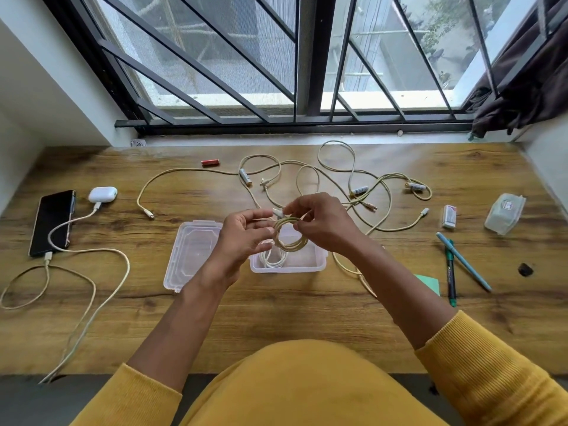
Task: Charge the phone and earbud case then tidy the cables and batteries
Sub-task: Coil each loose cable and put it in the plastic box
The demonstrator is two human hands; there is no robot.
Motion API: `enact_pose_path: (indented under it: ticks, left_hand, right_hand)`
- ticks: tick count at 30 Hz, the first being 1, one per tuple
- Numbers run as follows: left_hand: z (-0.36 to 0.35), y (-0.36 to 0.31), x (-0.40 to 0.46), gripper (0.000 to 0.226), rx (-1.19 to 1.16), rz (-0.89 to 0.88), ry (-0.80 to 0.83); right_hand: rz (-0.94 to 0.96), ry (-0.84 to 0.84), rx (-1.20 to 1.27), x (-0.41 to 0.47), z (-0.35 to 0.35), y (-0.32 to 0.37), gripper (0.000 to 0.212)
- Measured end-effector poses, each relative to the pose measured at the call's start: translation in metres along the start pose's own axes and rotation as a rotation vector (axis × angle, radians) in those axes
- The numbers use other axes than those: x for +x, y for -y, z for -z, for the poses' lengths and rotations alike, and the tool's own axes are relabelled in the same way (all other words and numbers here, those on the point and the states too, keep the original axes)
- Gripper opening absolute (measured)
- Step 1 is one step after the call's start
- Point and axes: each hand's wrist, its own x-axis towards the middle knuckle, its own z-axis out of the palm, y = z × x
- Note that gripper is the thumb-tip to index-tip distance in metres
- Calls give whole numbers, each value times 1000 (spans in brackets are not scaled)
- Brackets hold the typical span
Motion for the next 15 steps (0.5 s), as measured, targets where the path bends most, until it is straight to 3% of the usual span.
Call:
enact_pose_path:
  ticks: [8, 15]
  left_hand:
    - [-15, 21, 2, 45, 431, -15, -58]
    - [-28, 22, 6, 41, 734, -98, -109]
  right_hand:
    - [-42, 92, -268, 1, -11, -12, 22]
    - [-35, 47, -467, 1, -18, -18, 28]
